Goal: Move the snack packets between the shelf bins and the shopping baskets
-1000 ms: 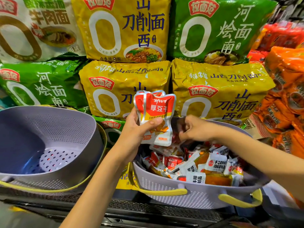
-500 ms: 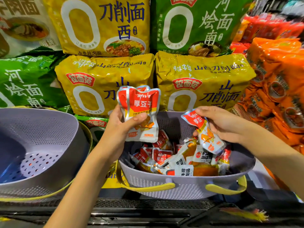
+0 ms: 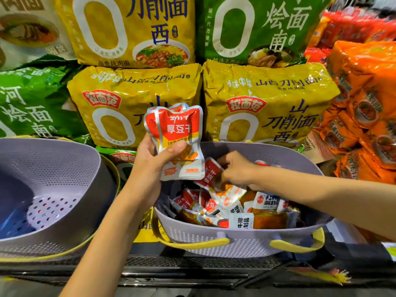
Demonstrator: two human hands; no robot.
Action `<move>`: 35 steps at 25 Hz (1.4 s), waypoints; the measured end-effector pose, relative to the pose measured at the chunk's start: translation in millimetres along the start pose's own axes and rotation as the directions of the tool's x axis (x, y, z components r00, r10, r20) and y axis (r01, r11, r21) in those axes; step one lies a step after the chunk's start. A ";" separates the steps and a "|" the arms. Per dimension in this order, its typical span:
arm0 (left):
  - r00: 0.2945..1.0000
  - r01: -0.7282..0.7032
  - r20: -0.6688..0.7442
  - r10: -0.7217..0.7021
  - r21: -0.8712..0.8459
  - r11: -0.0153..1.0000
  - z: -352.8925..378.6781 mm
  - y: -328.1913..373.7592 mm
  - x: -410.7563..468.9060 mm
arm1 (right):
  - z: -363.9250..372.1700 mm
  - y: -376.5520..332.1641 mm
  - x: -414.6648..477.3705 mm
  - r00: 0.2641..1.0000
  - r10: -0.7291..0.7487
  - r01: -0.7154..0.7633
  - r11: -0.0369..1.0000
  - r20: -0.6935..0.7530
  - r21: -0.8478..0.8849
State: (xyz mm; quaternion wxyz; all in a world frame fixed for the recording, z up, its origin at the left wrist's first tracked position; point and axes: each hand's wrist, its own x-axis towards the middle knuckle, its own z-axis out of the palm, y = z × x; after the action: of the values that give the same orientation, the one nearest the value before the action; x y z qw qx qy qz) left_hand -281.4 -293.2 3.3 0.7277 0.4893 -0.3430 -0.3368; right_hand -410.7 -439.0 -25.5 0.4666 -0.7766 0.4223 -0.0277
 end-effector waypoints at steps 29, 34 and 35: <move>0.998 -0.028 -0.055 0.022 -0.104 0.994 0.5 3.5 2.7 | 15.3 -7.1 -10.0 0.984 -0.022 0.024 1.000 0.174 -0.009; 0.997 -0.034 -0.075 0.026 -0.114 0.993 2.5 3.0 1.9 | 56.5 -5.0 11.6 0.974 0.066 -0.036 0.990 0.218 -0.139; 0.997 -0.039 -0.077 0.031 -0.107 0.993 3.0 2.7 2.0 | 61.2 -4.5 13.0 0.965 0.088 -0.034 0.977 0.248 -0.212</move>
State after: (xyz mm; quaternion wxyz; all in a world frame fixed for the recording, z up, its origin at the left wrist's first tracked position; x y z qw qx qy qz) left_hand -282.4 -295.5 7.0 0.7715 0.4551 -0.3051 -0.3233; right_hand -372.8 -404.0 -61.1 0.4349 -0.8043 0.3829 0.1314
